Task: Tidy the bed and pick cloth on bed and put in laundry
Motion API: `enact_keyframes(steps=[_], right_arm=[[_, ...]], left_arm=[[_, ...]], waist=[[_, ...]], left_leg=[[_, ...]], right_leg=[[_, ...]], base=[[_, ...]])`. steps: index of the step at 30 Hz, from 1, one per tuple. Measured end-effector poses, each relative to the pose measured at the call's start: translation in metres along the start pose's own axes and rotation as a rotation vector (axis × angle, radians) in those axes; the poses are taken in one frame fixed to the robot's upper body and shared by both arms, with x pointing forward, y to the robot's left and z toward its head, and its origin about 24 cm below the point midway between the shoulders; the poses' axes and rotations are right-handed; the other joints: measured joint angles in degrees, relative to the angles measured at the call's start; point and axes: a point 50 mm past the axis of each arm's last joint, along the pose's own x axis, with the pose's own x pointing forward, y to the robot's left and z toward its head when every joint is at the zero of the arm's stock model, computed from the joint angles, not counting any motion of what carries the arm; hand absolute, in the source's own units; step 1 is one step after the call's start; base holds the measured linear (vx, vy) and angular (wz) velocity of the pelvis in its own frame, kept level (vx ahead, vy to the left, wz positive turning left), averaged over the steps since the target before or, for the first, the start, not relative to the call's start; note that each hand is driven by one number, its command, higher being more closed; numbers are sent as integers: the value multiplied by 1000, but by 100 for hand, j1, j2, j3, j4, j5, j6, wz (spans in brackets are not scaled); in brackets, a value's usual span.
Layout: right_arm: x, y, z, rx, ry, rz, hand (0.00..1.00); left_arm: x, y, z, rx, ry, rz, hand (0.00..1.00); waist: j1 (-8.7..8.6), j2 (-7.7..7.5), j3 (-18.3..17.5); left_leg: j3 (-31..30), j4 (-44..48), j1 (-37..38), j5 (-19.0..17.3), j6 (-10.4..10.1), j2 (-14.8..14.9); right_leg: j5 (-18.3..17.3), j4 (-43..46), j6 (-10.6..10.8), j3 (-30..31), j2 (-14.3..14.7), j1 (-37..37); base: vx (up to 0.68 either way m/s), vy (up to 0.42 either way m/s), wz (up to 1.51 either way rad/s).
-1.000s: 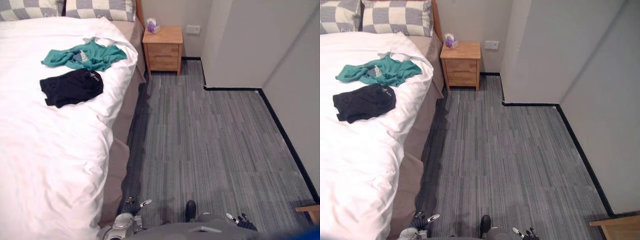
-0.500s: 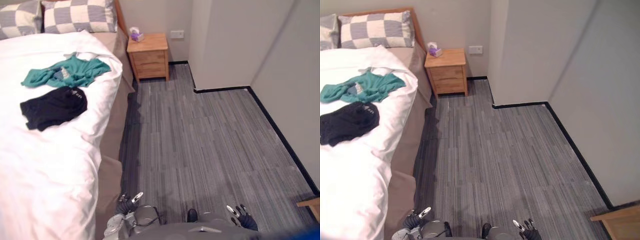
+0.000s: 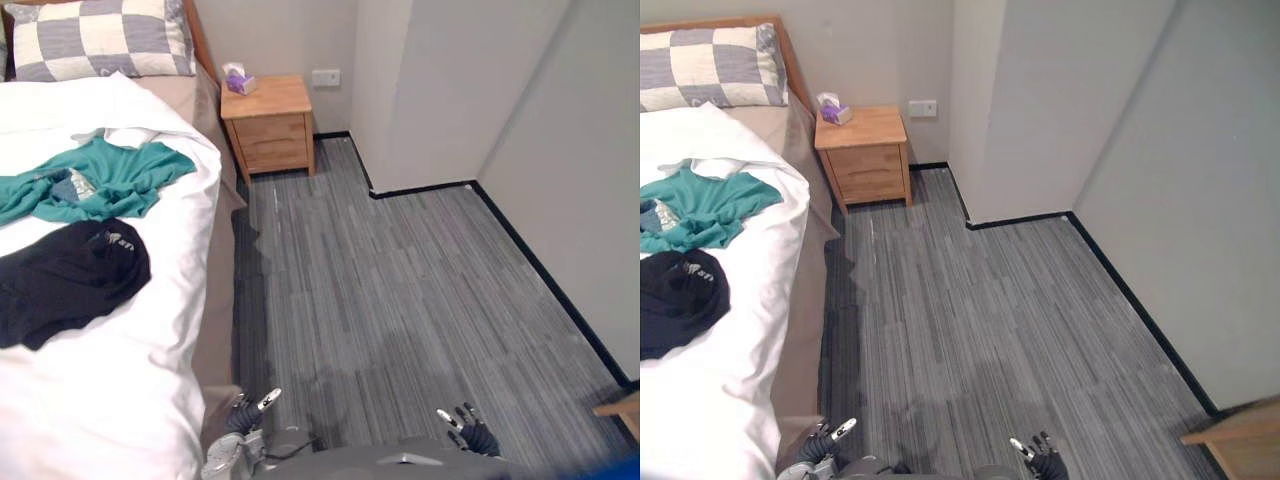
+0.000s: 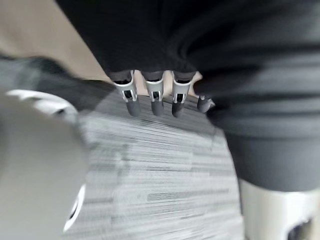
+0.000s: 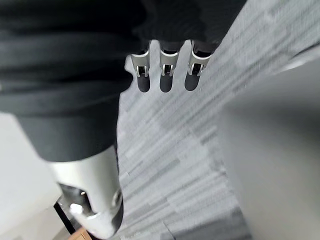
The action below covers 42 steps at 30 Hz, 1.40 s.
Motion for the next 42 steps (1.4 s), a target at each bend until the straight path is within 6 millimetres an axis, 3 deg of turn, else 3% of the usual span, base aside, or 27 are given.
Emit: enact_keyframes(steps=[1,3,4,6,8,9,10,11,12,15,17,19,21,24,25,27,28,30,31,33,35,36,37,39,42], right_arm=[[1,-3,5,-1,-15,-12,0],[1,-8,13,12,-44,-26,0],[-1,-11,9,25,-38,-40,0],[-4,-11,4,59,-38,-47,0],[-8,-10,-4,88,-27,-52,0],[-11,-11,-12,89,-8,-54,0],[-12,-10,-14,86,0,-50,0],[-10,-16,-6,62,-13,-59,0],[-10,-16,-4,43,-13,-56,0],[-8,-16,1,26,-20,-59,0],[-7,-17,4,4,-18,-68,0],[-7,-18,4,-24,-12,-67,0],[-7,-16,3,-59,0,-57,0],[-5,-14,6,-67,-6,-42,0],[-2,-7,7,-65,-11,-18,0],[-1,1,5,-41,-14,8,0],[0,5,5,-36,-17,18,0],[2,12,3,-28,-15,42,0],[2,14,3,-28,-17,54,0],[1,11,-4,-26,15,42,0],[0,10,-7,-38,27,39,0],[1,10,-7,-32,32,32,0],[1,10,-7,-30,31,31,0],[-1,5,-10,-24,42,11,0],[-1,-1,-5,-46,12,2,0]], left_arm=[[1,-3,-2,15,14,-6,0],[1,-10,-5,33,32,-26,0],[2,-14,-4,41,31,-41,0],[2,-20,-6,33,37,-52,0],[2,-23,-5,33,36,-59,0],[2,-19,-5,38,34,-51,0],[2,-16,-5,40,31,-42,0],[2,-21,-8,31,47,-45,0],[1,-31,-11,16,55,-66,0],[2,-32,-8,4,43,-59,0],[2,-31,-1,-47,0,-42,0],[1,-26,3,-80,-52,-21,0],[1,-22,8,-91,-82,-9,0],[1,-20,12,-108,-104,-8,0],[1,-19,13,-107,-109,-8,0],[1,-16,13,-108,-107,0,0],[1,-14,10,-134,-96,12,0],[2,-11,12,-137,-91,23,0],[2,-10,10,-160,-82,34,0],[1,-3,5,-144,-55,55,0],[1,0,3,-137,-35,69,0],[1,3,0,-104,-8,68,0],[1,4,1,-90,-9,68,0],[2,7,2,-74,-4,72,0],[1,7,-3,-72,17,74,0]], waist=[[-34,180,107],[-132,309,173],[-220,364,213],[-293,362,206],[-318,345,207],[-315,250,196],[-315,141,177],[-301,363,205],[-324,400,182],[-337,497,115],[-333,526,143],[-280,565,188],[-273,485,210],[-142,466,232],[-129,374,288],[-129,257,304],[-43,221,295],[4,160,228],[22,171,229],[25,98,168],[32,21,102],[5,-67,77],[2,-108,102],[-17,-190,137],[-11,-53,183]], left_leg=[[-8,-186,357,2,-27,17],[-79,-528,900,65,-99,118],[-158,-662,1129,120,-179,236],[-328,-795,1398,191,-308,449],[-495,-981,1606,206,-514,643],[-674,-1076,1811,163,-784,662],[-753,-1056,1898,112,-894,639],[-904,-972,2069,104,-973,897],[-986,-813,2112,246,-961,982],[-1338,-53,1883,548,-1005,1219],[-2127,2587,597,1314,-1195,1561],[-2185,4229,-285,1127,-1181,1786],[-2062,4518,-849,858,-1148,1695],[-1263,3211,-1464,375,-953,1454],[-793,2294,-1506,356,-898,1225],[-168,510,-1473,847,-786,851],[86,84,-1423,1451,-412,742],[253,166,-1402,1173,-271,591],[326,413,-1447,1012,-19,653],[523,475,-1185,957,72,634],[509,177,-908,927,119,454],[413,-198,-556,762,177,189],[310,-300,-425,658,167,87],[2,-570,123,493,120,-146],[-292,-969,755,480,62,-176]], right_leg=[[-180,361,-200,-143,5,-267],[-481,286,-357,-317,41,-738],[-606,-203,-482,-473,33,-990],[-606,-1376,-500,-620,19,-1251],[-354,-2674,-486,-659,14,-1428],[230,-3758,-495,-493,13,-1418],[715,-3920,-565,-412,11,-1408],[520,-3376,-800,-488,170,-1425],[-7,-2885,-831,-479,210,-1526],[-707,-2407,-954,-573,344,-1526],[-904,-2856,-989,-623,668,-964],[-923,-3376,-1029,-738,838,-259],[-958,-3812,-1118,-778,839,373],[-926,-4417,-1030,-733,773,1050],[-934,-4626,-971,-733,625,1320],[-964,-4957,-845,-758,379,1608],[-955,-5205,-751,-710,262,1811],[-653,-5560,-634,-697,132,1969],[-351,-5717,-598,-694,115,2075],[201,-5386,-421,-680,62,2173],[261,-4656,-372,-642,-35,1936],[351,-2845,-88,-651,-368,1253],[430,-2136,92,-640,-484,936],[204,-398,133,-670,-690,288],[-259,-67,-8,-874,-612,-194]], base=[[372,8,17],[375,-18,35],[287,-67,49],[401,-192,77],[527,-348,77],[553,-372,47],[691,-447,28],[543,-366,1],[523,-367,-5],[450,-346,-2],[416,-307,1],[421,-196,4],[432,-128,13],[424,7,-11],[412,104,-7],[604,189,-11],[642,243,-25],[564,223,-16],[496,248,10],[507,290,25],[374,214,25],[390,188,40],[383,151,50],[352,49,68],[294,-3,62]])
